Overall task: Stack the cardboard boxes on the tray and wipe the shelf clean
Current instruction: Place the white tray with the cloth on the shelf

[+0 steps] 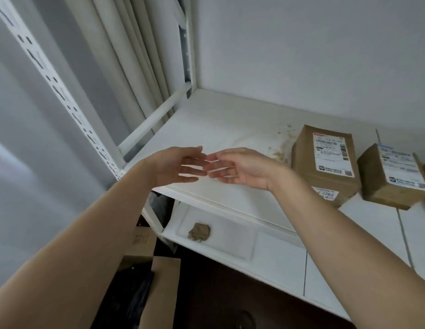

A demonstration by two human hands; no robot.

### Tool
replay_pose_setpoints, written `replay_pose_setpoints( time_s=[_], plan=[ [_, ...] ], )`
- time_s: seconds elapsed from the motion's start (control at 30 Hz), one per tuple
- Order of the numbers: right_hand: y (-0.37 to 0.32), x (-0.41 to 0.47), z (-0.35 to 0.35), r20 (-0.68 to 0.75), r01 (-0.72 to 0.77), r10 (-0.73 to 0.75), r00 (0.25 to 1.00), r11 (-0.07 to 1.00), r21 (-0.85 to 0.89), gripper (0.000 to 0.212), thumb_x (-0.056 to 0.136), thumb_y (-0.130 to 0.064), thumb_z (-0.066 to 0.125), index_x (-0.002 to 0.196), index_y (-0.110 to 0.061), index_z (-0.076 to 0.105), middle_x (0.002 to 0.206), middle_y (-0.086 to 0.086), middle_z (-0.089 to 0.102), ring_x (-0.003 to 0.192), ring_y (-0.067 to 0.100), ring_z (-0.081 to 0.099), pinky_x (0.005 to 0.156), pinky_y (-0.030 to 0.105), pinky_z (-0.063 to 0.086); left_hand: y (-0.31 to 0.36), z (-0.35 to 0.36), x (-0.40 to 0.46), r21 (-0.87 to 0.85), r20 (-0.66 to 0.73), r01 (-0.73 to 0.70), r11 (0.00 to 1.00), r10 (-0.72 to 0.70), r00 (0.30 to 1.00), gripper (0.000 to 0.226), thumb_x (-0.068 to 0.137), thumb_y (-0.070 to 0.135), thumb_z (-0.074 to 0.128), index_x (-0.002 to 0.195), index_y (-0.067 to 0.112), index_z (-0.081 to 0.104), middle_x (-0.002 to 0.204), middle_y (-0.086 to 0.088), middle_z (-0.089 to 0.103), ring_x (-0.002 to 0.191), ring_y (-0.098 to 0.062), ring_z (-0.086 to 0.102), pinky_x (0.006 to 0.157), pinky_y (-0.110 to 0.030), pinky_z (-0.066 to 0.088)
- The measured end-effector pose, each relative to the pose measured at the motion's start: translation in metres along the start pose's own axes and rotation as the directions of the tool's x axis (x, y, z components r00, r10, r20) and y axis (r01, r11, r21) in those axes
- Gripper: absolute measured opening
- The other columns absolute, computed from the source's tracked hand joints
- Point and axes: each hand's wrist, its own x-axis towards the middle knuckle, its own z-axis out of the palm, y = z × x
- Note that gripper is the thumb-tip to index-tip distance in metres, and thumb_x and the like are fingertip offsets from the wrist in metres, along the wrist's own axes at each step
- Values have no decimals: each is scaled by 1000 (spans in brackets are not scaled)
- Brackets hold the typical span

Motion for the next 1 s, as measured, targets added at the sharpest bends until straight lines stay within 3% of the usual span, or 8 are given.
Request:
replay_pose_setpoints(
  time_s=[0.27,0.37,0.47,0.53,0.6,0.67,0.8,1.0],
  plan=[
    [68,21,64,251,-130,142,958,990,-63,36,100,-29,50,127,-7,60,123,12,66,116,28,62,103,40,46,-75,-59,-23,108,182,180,978,-198,963,38,85,42,57,103,10,67,104,-7,69,106,-26,63,103,-42,43],
    [102,21,67,255,-177,183,949,983,-47,34,99,-33,52,124,-13,62,123,7,67,117,26,62,102,37,48,-105,-62,-16,118,191,223,968,-243,951,42,89,39,55,115,8,63,111,-8,69,110,-27,63,103,-43,44],
    [141,25,67,140,-254,244,960,965,62,30,99,-30,53,122,-14,63,117,6,70,112,23,65,97,32,51,-137,-57,-1,128,180,266,955,-286,941,37,91,34,57,121,12,58,115,-8,69,109,-28,64,100,-42,47],
    [175,36,65,-45,-254,270,962,943,212,22,96,-23,57,112,-13,67,107,6,74,101,21,68,96,33,51,-163,-53,18,169,163,277,946,-304,939,32,92,33,57,118,16,59,114,-5,69,107,-26,66,99,-41,48],
    [212,51,62,-241,-228,322,915,908,351,16,96,-17,56,105,-13,68,102,7,74,94,19,68,93,32,52,-194,-49,42,154,106,266,952,-283,953,32,90,35,60,116,17,61,110,-2,71,102,-22,68,97,-40,49],
    [248,65,53,-343,-221,399,850,863,455,19,97,-13,51,108,-11,66,103,9,72,94,21,65,90,31,51,-224,-43,65,71,4,235,969,-236,972,28,89,33,63,112,17,63,107,-2,72,97,-21,70,91,-35,51],
    [312,92,31,-404,-223,492,772,803,553,18,96,-14,54,111,-9,65,104,10,69,94,22,63,88,32,51,-284,-35,109,-57,-266,152,987,-162,950,28,91,24,61,115,10,59,102,-8,70,88,-23,68,84,-34,49],
    [393,137,-6,-469,-197,507,723,802,563,19,95,-17,58,112,-8,62,109,10,65,91,21,61,87,32,51,-355,-34,168,-75,-397,139,988,-157,904,44,90,32,60,126,11,51,123,-6,59,106,-20,60,91,-36,47]
  ],
)
